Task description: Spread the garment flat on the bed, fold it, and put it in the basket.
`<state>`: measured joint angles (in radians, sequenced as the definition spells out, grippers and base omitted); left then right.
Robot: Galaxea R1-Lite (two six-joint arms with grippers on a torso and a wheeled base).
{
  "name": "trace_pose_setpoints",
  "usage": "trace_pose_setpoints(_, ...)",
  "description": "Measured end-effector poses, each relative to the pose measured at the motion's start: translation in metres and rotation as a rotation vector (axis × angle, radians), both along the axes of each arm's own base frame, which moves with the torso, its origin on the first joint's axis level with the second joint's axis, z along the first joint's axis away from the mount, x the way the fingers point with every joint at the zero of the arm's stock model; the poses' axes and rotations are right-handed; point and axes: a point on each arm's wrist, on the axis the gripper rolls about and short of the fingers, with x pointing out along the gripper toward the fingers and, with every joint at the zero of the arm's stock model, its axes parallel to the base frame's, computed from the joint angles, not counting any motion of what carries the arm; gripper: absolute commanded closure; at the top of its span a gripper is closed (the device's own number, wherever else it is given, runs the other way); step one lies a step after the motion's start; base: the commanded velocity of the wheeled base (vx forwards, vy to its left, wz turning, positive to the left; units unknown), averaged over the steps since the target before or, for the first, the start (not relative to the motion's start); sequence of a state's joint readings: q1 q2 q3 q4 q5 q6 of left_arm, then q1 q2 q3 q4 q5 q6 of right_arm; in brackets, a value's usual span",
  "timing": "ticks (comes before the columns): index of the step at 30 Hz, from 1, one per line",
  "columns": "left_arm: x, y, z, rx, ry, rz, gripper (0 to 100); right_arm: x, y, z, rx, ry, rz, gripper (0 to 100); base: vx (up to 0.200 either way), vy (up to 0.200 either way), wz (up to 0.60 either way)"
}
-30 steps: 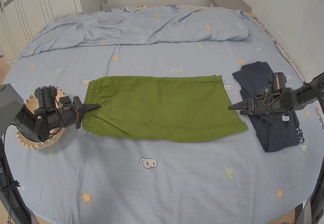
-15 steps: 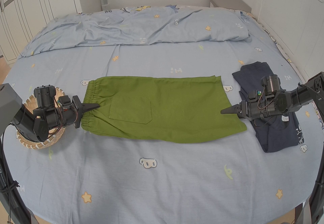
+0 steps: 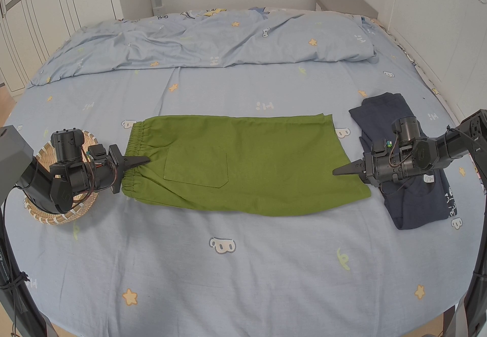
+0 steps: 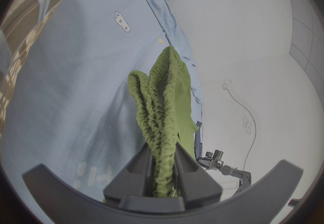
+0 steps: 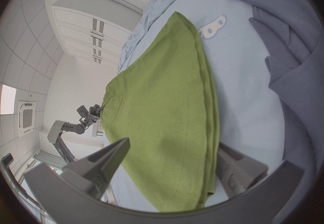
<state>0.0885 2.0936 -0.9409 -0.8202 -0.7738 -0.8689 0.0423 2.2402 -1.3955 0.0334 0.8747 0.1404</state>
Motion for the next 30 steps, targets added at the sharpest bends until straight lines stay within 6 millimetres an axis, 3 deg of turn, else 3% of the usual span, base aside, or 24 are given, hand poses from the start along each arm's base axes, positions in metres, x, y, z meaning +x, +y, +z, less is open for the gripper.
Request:
trace_pose_setpoints(11,-0.003,0.001,-0.008,0.083,0.059,-0.026,100,0.000,-0.003,0.000,0.011,0.001,0.003,100,0.000,0.000,0.00)
trace_pose_setpoints(18,-0.002,0.003,0.003,0.120,0.087,-0.016,100,-0.004,-0.006,0.009,0.016,-0.015,-0.001,100,0.000,0.000,0.00)
trace_pose_setpoints(25,-0.009,0.011,0.013,0.148,0.170,-0.021,100,-0.026,-0.009,0.027,0.015,0.014,-0.007,100,0.000,0.000,0.00)
trace_pose_setpoints(30,-0.022,0.016,0.016,0.213,0.221,-0.070,100,-0.057,-0.010,0.028,0.005,0.074,-0.010,100,0.000,0.000,0.00)
